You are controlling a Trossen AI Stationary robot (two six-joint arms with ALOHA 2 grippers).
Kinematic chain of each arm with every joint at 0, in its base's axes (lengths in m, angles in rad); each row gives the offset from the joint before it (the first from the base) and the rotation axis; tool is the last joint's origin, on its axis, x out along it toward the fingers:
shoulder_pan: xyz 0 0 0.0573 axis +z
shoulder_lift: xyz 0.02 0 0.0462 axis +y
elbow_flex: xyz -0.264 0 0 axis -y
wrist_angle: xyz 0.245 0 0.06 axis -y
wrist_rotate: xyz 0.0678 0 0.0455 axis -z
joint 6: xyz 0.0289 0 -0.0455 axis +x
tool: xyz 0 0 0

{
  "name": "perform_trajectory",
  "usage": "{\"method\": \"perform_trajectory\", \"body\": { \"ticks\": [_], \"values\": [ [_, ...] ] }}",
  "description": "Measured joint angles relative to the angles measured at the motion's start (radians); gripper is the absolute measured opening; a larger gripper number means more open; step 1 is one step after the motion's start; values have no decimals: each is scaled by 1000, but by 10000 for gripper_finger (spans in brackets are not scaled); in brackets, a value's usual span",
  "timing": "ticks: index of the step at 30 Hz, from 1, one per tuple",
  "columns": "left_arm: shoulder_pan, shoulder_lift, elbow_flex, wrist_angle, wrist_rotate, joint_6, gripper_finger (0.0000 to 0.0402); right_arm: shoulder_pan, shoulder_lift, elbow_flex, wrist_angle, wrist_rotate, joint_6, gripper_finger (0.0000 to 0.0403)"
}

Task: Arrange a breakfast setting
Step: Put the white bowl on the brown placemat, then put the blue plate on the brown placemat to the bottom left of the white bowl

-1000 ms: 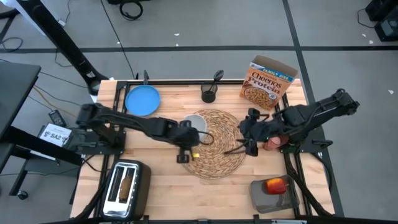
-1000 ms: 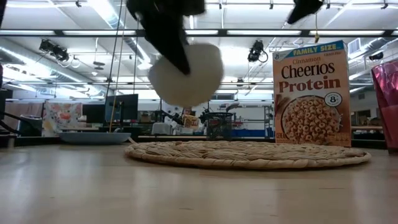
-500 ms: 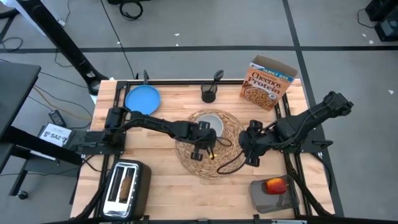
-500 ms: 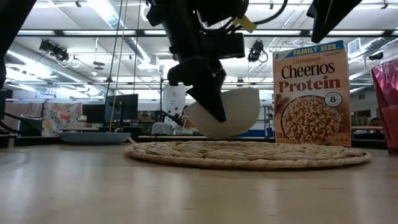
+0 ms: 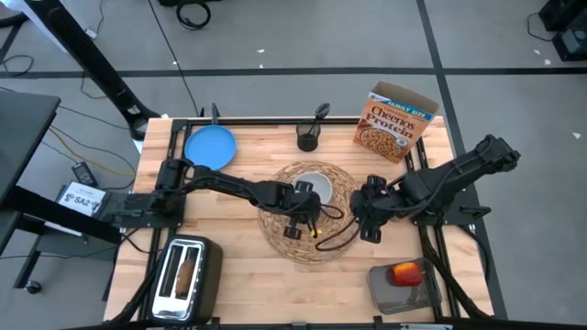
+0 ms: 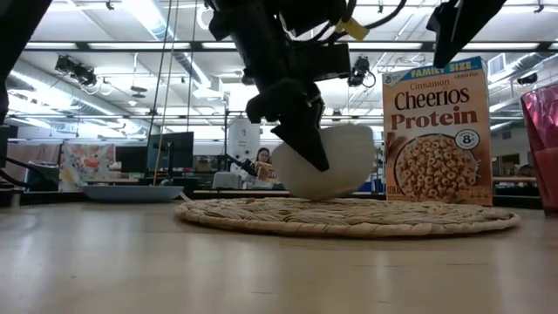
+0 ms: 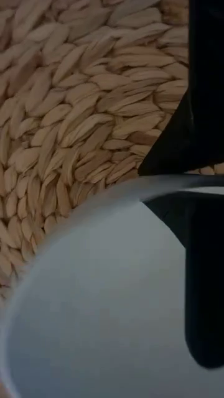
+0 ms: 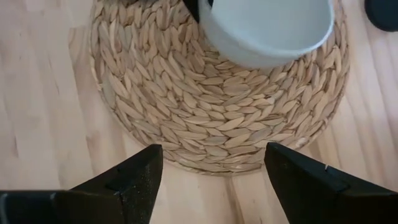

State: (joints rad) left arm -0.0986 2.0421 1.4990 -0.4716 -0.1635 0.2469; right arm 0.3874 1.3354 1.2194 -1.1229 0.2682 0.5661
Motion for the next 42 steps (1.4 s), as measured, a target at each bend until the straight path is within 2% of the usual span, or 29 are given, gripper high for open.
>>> {"method": "perform_trajectory", "body": {
  "ticks": [10,15,19,23,27,34,37,42],
  "values": [
    [-6,-12,0,-38,27,-52,127,-16,-1,4,-1,-8,-35,324],
    [-21,-70,0,-82,27,-61,150,21,-1,5,7,-4,-17,325],
    [-49,-137,0,-117,31,-101,161,47,-1,5,19,42,13,325],
    [-71,-253,0,-232,39,-218,162,71,-1,5,54,89,20,325],
    [-89,-378,0,-419,33,-415,162,87,4,6,118,146,17,325],
    [-100,-541,-2,-797,-140,-712,162,87,15,-15,269,189,1,325],
    [-55,-603,-65,-800,-179,-794,162,87,25,-16,303,191,-17,325],
    [97,-701,-300,-736,-178,-900,162,96,35,-7,370,177,-3,325]
  ]
}}
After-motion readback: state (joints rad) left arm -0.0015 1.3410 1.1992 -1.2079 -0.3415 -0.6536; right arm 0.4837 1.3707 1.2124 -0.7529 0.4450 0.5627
